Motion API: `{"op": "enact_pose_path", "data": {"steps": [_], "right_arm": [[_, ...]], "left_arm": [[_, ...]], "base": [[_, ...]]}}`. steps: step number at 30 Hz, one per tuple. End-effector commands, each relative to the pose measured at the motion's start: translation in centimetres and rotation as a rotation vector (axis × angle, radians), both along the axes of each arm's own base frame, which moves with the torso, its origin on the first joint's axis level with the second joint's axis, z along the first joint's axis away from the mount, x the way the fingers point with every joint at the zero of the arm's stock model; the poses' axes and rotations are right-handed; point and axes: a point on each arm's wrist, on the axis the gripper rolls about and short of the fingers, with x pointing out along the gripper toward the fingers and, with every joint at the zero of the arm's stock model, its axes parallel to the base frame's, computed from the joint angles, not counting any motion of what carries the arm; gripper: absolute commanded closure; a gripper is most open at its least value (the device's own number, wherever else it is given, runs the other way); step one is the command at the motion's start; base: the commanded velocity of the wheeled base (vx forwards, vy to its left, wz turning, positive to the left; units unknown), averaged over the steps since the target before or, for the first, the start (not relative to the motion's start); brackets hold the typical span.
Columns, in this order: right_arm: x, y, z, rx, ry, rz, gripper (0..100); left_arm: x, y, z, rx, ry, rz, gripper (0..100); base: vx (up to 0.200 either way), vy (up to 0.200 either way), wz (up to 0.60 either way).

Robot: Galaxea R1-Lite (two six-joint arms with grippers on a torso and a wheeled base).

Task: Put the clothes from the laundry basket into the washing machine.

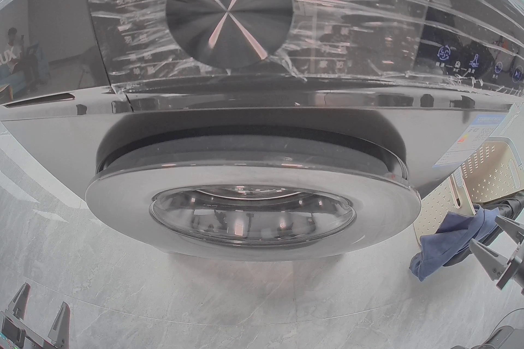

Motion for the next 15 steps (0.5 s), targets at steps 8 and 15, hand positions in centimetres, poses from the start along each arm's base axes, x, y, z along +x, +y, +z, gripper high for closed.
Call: {"op": "enact_pose_path", "data": {"steps": [8,15], "right_arm": [[8.2,7.0,0.1,-0.028,0.185,0.315,0],[9.7,7.9,0.0,-0.022,0.157,0.315,0]], "left_arm": [[0.0,0.0,-0.5,-0.002,0.003,0.000,0],[0.0,0.0,-0.5,-0.001,0.001,-0.002,0]], "base": [[0.000,0.000,0.00],[0.000,0.000,0.00]]}}
